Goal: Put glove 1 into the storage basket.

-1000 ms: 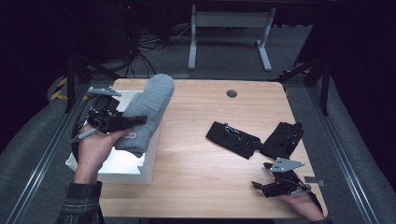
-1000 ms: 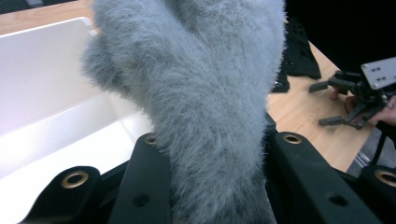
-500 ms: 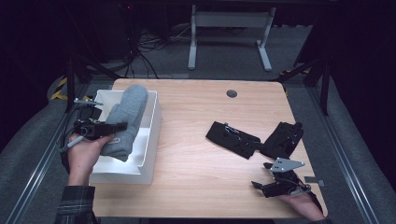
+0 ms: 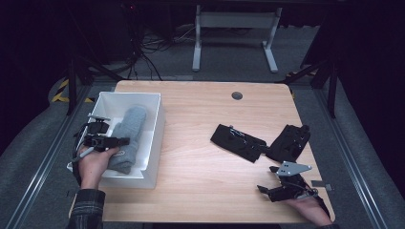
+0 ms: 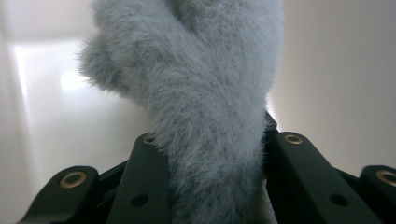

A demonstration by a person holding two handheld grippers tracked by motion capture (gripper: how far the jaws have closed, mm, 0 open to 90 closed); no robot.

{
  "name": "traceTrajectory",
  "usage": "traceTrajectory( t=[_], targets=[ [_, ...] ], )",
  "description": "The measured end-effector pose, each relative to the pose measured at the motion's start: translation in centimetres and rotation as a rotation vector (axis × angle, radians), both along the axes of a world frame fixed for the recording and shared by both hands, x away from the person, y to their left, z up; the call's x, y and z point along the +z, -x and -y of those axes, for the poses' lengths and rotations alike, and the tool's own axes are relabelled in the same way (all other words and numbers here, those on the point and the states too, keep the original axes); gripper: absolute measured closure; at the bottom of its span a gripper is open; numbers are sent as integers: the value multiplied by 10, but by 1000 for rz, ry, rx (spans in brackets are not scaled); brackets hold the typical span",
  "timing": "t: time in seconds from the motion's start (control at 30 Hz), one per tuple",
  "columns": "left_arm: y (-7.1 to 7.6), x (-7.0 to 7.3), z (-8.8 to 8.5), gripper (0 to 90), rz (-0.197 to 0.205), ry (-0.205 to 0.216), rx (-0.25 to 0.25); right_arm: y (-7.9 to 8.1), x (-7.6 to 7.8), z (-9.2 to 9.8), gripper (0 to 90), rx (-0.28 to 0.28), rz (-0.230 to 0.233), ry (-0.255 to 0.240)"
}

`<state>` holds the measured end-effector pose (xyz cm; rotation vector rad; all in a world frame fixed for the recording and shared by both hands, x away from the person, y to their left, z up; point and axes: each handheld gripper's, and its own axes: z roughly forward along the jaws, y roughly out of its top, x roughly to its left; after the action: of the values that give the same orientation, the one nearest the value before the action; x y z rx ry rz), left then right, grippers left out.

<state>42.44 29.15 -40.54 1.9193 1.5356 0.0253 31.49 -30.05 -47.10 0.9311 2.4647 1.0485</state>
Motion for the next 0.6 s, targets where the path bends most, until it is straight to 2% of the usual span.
traceTrajectory(
  t=[0.13, 0.23, 0.37, 0.43, 0.5, 0.6],
  targets=[
    [-6, -8, 5, 666, -46, -28, -2, 0, 0, 0, 121, 0, 0, 0],
    [-10, -12, 6, 585, -58, -43, -2, 0, 0, 0, 121, 0, 0, 0],
    [-10, -8, 6, 364, -31, -64, 19, 0, 0, 0, 121, 0, 0, 0],
    [-9, -1, 6, 265, -2, -77, 28, 0, 0, 0, 121, 0, 0, 0],
    [-8, 7, 6, 206, 14, -84, 27, 0, 0, 0, 121, 0, 0, 0],
    [-6, 22, 10, 174, 51, -90, 22, 0, 0, 0, 121, 0, 0, 0]
  ],
)
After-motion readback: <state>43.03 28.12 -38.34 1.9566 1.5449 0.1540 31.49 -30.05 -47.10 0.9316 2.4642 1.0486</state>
